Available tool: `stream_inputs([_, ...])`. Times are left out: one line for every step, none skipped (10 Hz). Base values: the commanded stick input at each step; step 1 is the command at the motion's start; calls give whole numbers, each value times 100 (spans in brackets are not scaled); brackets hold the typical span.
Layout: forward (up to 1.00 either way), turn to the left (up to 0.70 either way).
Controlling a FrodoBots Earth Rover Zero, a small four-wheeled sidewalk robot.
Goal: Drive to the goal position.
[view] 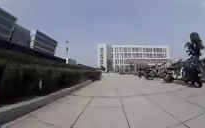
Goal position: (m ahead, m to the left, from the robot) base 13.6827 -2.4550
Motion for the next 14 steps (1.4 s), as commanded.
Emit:
stream_inputs([70, 0])
stream_inputs([70, 0])
stream_inputs([70, 0])
stream_inputs([70, 0])
stream_inputs([70, 0])
stream_inputs([70, 0])
stream_inputs([70, 0])
stream_inputs([70, 0])
stream_inputs([70, 0])
stream_inputs([70, 0])
stream_inputs([70, 0])
stream_inputs([70, 0])
stream_inputs([70, 0])
stream_inputs([70, 0])
